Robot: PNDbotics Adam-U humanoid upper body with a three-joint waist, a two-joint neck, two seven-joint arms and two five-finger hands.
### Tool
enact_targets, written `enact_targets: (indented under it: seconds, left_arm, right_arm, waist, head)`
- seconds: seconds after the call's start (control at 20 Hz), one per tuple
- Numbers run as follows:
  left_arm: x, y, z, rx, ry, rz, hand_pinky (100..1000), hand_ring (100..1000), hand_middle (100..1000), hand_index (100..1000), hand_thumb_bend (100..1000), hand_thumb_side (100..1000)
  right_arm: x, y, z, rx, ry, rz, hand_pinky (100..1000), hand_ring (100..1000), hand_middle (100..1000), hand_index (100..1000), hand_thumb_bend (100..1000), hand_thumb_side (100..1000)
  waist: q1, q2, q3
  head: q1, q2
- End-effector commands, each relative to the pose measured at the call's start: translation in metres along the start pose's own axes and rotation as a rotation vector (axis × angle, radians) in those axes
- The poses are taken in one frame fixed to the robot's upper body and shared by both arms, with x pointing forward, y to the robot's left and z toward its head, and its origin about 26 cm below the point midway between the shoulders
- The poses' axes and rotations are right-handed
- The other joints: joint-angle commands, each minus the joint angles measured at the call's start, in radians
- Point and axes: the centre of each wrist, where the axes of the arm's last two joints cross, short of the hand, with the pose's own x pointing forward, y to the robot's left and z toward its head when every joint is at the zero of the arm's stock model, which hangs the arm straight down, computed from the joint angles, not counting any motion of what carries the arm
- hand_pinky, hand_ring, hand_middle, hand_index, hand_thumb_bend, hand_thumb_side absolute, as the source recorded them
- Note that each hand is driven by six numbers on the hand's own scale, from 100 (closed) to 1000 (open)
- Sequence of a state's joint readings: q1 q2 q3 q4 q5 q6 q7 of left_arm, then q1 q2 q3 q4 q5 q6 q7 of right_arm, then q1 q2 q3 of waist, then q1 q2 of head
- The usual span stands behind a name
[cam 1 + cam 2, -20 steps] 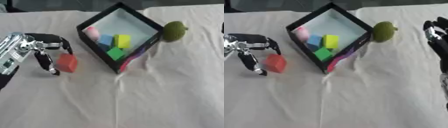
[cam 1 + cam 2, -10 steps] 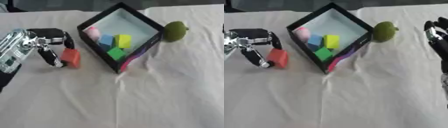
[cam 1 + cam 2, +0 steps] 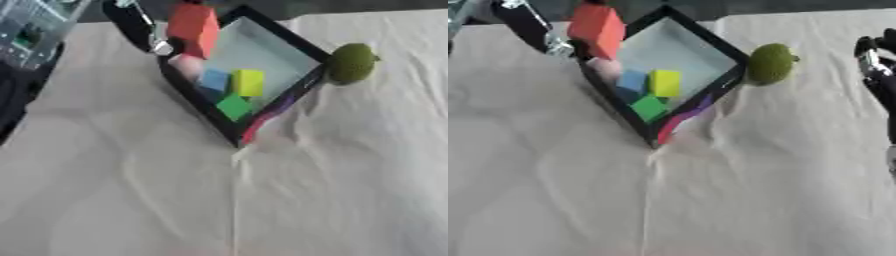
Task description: Pick up objects on the table and place them in the box.
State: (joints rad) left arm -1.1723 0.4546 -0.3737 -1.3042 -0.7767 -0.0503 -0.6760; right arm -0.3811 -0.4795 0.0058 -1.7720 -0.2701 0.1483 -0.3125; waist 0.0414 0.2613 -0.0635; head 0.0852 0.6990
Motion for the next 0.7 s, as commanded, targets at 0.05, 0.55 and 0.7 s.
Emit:
enact_targets:
  seconds: [0.05, 0.55, 0.7]
  left_arm:
    - [-0.002, -0.016, -0.034, -0.011, 0.075, -0.044, 747, 731, 613, 591, 508, 100]
    - [-0.008, -0.046, -0.056, 0.094, 0.122, -0.034, 904, 942, 913, 949, 766, 544]
    - [-0.012, -0.027, -0.033, 0.270, 0.119, 0.041, 876, 913, 872, 940, 664, 651]
  right_arm:
    - [0.012, 0.005, -0.004, 0.024, -0.041, -0.023, 890, 819, 847, 895, 280, 423]
    - [0.012, 0.009, -0.005, 0.035, -0.041, -0.040, 890, 819, 847, 895, 279, 423]
    - [0.011, 0.004, -0.003, 0.015, -0.039, -0.029, 889, 819, 847, 895, 278, 429]
  waist:
    - [-0.020, -0.008, -0.009]
    - [-0.017, -0.011, -0.026]
    - [-0.014, -0.015, -0.014]
  head:
    - [0.021, -0.018]
    - [0.039, -0.022]
    - [0.019, -0.016]
